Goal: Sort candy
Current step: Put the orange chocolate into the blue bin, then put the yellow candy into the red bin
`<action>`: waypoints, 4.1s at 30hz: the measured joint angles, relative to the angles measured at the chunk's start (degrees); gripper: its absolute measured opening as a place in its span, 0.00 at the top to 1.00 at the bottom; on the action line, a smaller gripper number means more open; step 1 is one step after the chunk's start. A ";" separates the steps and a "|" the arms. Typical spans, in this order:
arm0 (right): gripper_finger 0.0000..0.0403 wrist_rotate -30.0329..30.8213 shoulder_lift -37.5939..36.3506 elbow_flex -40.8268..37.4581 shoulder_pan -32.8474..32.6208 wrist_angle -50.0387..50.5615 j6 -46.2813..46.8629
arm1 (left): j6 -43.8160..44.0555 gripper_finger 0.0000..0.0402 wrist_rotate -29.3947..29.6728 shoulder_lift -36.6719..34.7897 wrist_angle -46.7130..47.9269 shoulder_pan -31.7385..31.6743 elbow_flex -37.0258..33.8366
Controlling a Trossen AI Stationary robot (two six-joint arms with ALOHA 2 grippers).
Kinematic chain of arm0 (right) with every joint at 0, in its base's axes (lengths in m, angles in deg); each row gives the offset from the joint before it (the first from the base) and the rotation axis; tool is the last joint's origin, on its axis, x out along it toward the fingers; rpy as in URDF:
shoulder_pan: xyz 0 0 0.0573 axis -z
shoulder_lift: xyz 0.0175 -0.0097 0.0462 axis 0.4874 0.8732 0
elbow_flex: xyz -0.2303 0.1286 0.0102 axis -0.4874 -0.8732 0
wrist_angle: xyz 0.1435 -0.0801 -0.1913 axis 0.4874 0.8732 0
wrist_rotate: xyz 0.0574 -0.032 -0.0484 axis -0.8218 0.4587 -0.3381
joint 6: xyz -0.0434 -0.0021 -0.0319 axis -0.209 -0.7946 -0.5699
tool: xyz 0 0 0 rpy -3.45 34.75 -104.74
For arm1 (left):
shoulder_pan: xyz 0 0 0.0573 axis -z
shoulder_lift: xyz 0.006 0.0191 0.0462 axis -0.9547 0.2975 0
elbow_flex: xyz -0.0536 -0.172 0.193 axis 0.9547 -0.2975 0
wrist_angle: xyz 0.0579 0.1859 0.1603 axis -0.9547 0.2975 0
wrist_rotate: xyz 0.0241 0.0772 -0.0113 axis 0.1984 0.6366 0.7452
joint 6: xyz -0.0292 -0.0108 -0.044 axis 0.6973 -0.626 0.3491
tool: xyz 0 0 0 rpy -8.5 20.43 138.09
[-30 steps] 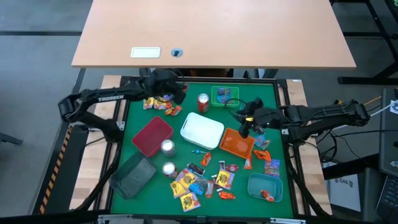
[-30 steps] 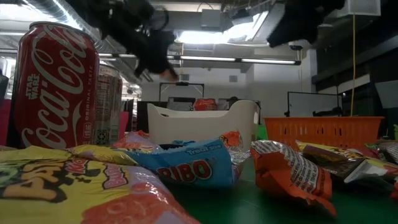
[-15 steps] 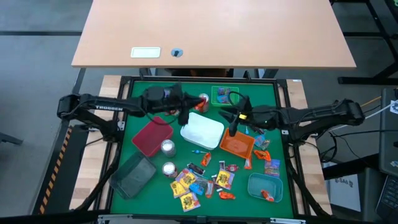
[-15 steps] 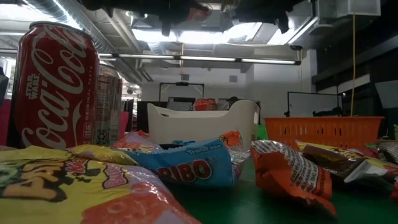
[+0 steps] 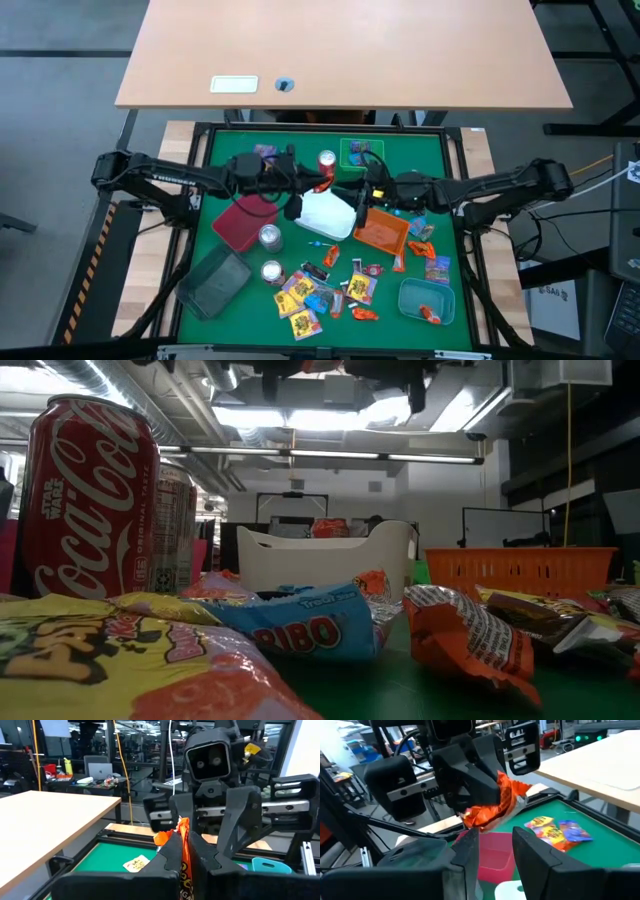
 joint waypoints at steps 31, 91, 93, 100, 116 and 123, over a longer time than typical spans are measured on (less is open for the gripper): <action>0.96 -0.62 3.60 -0.06 0.02 -7.58 -4.11 | -0.80 1.00 -0.01 -0.02 0.02 1.04 0.00; 0.94 -21.70 -8.48 0.02 -41.98 59.27 38.43 | 2.46 0.64 1.02 -2.06 15.01 -8.63 0.00; 0.91 -21.69 -7.88 0.02 -42.62 59.27 38.81 | 3.97 0.64 1.06 -2.08 16.88 -10.09 0.00; 0.76 -22.91 -5.90 0.00 -42.80 60.78 44.00 | 8.45 0.65 2.03 -2.12 28.00 -17.07 0.00; 0.68 -20.38 -6.48 0.00 -42.68 61.97 41.00 | 22.07 0.65 14.15 -2.00 74.18 -34.12 -0.01; 0.67 -14.14 -7.07 0.00 -39.00 61.95 31.88 | 22.32 0.65 14.11 -1.95 73.50 -36.35 -3.60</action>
